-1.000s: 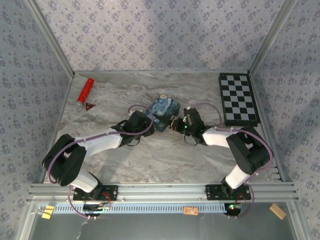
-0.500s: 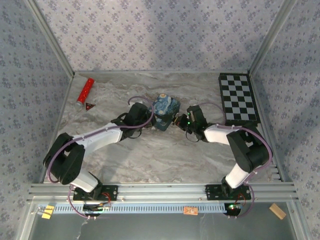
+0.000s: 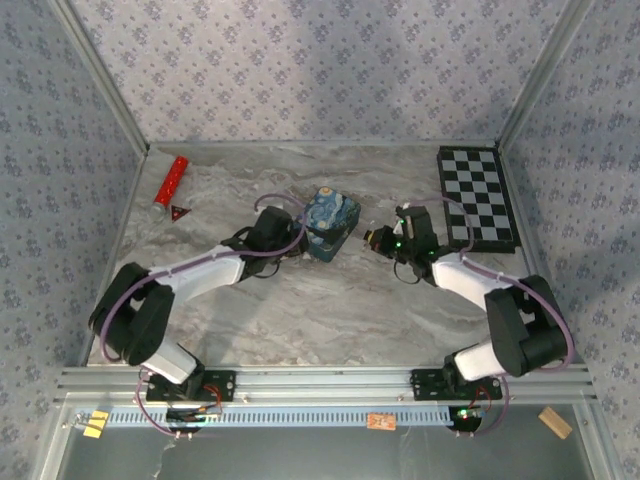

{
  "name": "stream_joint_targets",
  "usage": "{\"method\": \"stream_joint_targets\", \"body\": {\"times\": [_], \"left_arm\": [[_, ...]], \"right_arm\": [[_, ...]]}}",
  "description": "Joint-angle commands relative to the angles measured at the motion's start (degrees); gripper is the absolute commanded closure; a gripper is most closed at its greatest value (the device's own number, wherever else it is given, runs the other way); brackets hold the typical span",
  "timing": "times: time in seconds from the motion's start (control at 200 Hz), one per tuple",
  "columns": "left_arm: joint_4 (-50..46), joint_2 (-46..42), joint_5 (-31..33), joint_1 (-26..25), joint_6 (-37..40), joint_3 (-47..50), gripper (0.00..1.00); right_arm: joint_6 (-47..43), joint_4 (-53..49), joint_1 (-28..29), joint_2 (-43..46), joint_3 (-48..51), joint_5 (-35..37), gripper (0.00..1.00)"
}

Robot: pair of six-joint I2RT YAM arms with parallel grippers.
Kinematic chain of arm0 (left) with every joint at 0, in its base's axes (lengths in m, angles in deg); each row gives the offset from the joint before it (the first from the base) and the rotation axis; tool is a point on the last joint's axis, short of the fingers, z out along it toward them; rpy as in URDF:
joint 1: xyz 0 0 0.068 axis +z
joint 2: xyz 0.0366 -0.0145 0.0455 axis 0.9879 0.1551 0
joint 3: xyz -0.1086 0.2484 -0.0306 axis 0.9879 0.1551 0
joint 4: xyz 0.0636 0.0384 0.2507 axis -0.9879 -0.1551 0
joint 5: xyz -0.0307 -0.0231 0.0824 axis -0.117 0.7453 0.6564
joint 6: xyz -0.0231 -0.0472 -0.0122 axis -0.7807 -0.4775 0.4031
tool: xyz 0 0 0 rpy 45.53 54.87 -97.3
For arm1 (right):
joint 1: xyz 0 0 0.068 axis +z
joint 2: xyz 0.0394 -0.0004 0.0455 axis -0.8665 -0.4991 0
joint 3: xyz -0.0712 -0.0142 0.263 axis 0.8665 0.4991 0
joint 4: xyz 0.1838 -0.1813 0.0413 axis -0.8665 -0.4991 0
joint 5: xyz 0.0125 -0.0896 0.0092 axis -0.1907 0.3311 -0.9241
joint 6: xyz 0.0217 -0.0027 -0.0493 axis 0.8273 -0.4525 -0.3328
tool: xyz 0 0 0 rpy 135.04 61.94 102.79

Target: Unlock a padlock with a key

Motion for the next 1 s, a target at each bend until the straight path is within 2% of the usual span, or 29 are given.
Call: {"method": "stream_joint_targets", "body": {"times": [0.0, 0.14, 0.285, 0.355, 0.465, 0.58, 0.755, 0.994], "left_arm": [[2.22, -6.33, -0.16, 1.59, 4.36, 3.87, 0.46], [2.35, -13.63, -2.19, 5.96, 7.29, 9.88, 0.45], [-2.37, -19.39, -1.59, 6.17, 13.22, 11.75, 0.44], [-6.27, -19.74, -0.02, 4.16, 15.43, 10.18, 0.44], [-11.08, -17.29, 6.05, -3.08, 18.46, 6.24, 0.43], [-11.60, -14.88, 8.43, -7.27, 18.44, 5.24, 0.43], [-8.35, -14.76, 8.50, -8.03, 16.69, 8.37, 0.43], [-7.14, -16.34, 9.93, -7.98, 17.53, 10.11, 0.42]], "right_arm": [[-10.93, -7.46, -4.38, 1.91, -0.92, -6.28, 1.00], [-14.83, -14.85, -9.65, 1.18, -2.65, -10.42, 1.00], [-17.84, -19.81, -10.91, 2.12, -2.43, -11.80, 1.00], [-17.87, -21.10, -10.83, 2.84, -1.75, -11.75, 1.00], [-17.19, -20.30, -10.87, 4.58, 0.67, -14.85, 1.00], [-17.14, -22.88, -10.97, 5.46, 1.55, -17.14, 1.00], [-15.93, -25.43, -11.07, 4.83, 1.94, -20.45, 1.00], [-16.77, -26.71, -11.03, -1.08, 1.27, -19.07, 1.00]]}}
